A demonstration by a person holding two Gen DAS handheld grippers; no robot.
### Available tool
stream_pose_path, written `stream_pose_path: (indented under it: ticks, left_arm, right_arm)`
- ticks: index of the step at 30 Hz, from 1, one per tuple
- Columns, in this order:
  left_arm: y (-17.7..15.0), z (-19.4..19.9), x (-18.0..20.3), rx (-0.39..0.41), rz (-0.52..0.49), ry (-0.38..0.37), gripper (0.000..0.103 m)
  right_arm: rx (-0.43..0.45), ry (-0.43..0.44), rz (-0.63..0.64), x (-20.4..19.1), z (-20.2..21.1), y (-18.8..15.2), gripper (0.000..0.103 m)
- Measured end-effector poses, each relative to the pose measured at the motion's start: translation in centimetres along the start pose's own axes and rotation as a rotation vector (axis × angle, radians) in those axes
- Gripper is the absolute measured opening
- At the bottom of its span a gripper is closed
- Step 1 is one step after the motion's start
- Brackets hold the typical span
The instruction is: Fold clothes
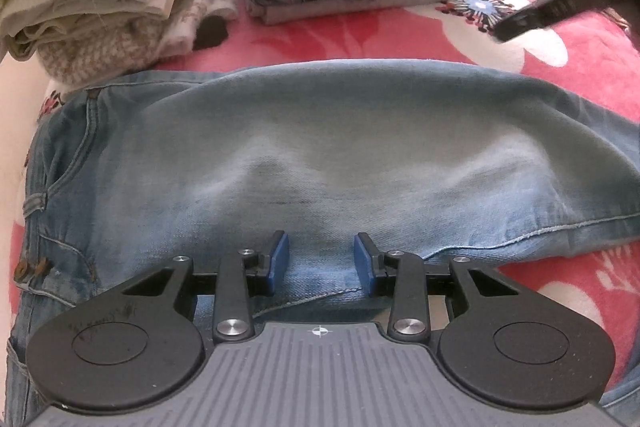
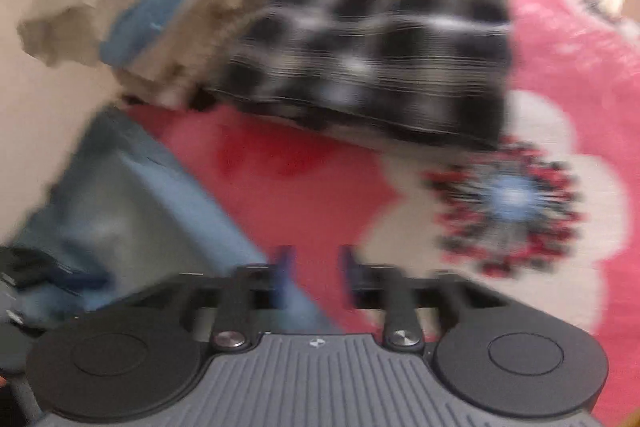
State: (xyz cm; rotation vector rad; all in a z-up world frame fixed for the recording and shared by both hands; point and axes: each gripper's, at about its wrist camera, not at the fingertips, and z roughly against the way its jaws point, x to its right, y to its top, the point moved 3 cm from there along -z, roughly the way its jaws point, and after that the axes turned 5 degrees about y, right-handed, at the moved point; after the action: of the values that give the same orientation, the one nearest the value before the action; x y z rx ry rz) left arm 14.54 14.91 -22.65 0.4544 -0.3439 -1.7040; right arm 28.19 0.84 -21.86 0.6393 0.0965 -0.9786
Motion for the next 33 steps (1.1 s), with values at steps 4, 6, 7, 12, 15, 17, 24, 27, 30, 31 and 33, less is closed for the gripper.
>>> stream_pose_path:
  ticks: [4,6,7,12,15,17,24,27,30,31,33]
  left_arm:
    - [-0.3,-0.1,-0.2,0.009,0.009,-0.008,0.036]
    - [-0.5,-0.1,-0.2,0.013,0.01,-0.011,0.036]
    - [-0.5,-0.1,-0.2,0.016,0.008,-0.013,0.036]
    - [-0.9,-0.1,-0.5,0.033,0.0,-0.026,0.036]
    - [-1.0,0.0,-0.7,0.041,-0.005,-0.031,0.036]
    - [-1.1,-0.1,-0.7,0.033,-0.014,-0.029,0.036]
    - [-0.7,-0.2,0.0,0.014,-0.077,0.001,0.036]
    - [-0.4,0.0,0.3,0.007,-0.083,0.023,0.036]
    - [0.1,0.5,1.0,0.017,-0.107,0.045,0.036]
    - [0.4,0.7,1.3,0.024,-0.114,0.047,0.036]
    - [1.0,1.1,2.2,0.036,-0.128,0.044,0.036]
  right_arm:
    - [-0.109,0.029,0.066,-2.2,-4.0,1.0,0.063]
    - [-0.101,0.0,0.116,-2.9,-3.9,1.3,0.035]
    - [-0.093,-0.014,0.14,-3.2,-3.7,1.5,0.014]
    - [-0.054,-0.085,0.262,-4.7,-2.9,2.2,0.007]
    - [0.009,-0.191,0.277,-4.8,-3.6,2.3,0.009]
    - [0.011,-0.285,0.196,-3.1,-4.7,2.3,0.033]
    - [0.294,-0.253,-0.215,-0.1,5.2,-3.5,0.04]
    - [0.299,-0.306,-0.148,1.2,12.8,-8.7,0.042]
    - [0.204,-0.416,-0.074,4.6,18.1,-13.6,0.049]
    - [0.144,-0.437,-0.065,6.4,19.3,-15.1,0.053]
    - [0.012,-0.461,-0.069,10.6,21.4,-18.1,0.054]
